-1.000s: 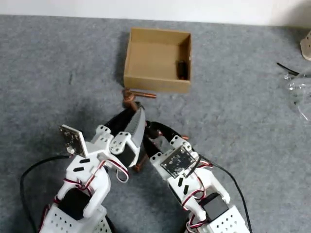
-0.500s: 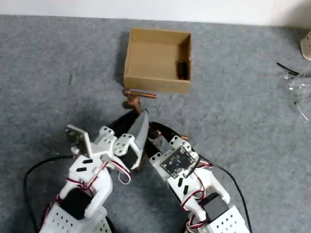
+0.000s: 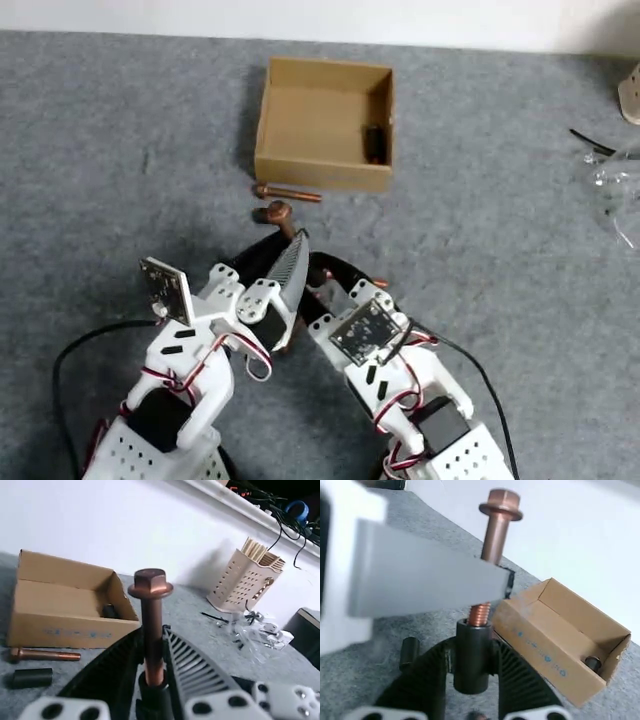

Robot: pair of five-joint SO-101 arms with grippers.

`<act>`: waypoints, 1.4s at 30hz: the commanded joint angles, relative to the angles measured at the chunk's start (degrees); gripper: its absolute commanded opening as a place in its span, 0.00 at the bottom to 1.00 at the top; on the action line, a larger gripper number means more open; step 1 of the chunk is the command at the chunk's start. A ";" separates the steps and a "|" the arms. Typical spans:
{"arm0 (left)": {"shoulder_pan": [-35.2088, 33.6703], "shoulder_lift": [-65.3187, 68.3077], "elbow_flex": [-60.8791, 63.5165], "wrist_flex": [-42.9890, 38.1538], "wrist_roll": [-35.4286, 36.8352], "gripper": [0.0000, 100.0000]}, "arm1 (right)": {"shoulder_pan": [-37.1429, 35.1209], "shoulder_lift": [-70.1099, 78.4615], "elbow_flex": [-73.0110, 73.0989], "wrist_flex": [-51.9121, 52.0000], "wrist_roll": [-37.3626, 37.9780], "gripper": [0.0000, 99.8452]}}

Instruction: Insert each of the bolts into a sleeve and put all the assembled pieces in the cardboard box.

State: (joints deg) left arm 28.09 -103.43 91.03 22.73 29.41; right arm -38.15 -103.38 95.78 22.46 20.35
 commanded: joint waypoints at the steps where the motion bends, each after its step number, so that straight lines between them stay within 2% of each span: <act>1: 1.01 -0.57 0.75 -0.97 -0.09 0.01 | 2.24 -1.36 7.87 -0.04 0.26 0.00; 12: 1.01 -0.57 3.03 -0.88 -0.18 0.01 | 2.42 -1.36 7.87 -0.04 0.26 0.00; 17: 1.45 -0.57 3.03 -0.97 -5.19 0.01 | 2.24 -1.36 7.87 -0.04 0.26 0.00; 21: 1.01 -0.57 3.03 -1.14 -5.45 0.01 | 2.15 -1.36 7.87 -0.04 0.26 0.00; 23: 1.01 -0.57 3.03 -0.97 -5.54 0.06 | 2.15 -1.36 7.96 -0.04 0.26 0.00; 28: 1.45 -0.40 4.00 -0.88 -5.63 0.28 | 2.15 -1.36 7.96 -0.13 0.35 0.00; 30: 1.36 -0.31 4.09 -0.88 -5.71 0.32 | 2.15 -1.36 7.96 -0.13 0.44 0.00; 33: 0.40 -0.48 3.82 -0.88 -5.80 0.29 | 2.15 -1.36 8.04 -0.13 0.44 0.00; 37: -4.88 -0.57 2.95 -1.14 -5.36 0.24 | 2.15 -1.36 8.04 -0.13 0.53 0.00; 42: -12.18 -0.57 -1.71 0.09 5.27 0.17 | 2.15 -1.36 8.04 -0.13 0.53 0.00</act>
State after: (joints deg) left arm 21.58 -103.43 94.90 22.37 27.12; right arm -36.92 -103.38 95.78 22.64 20.44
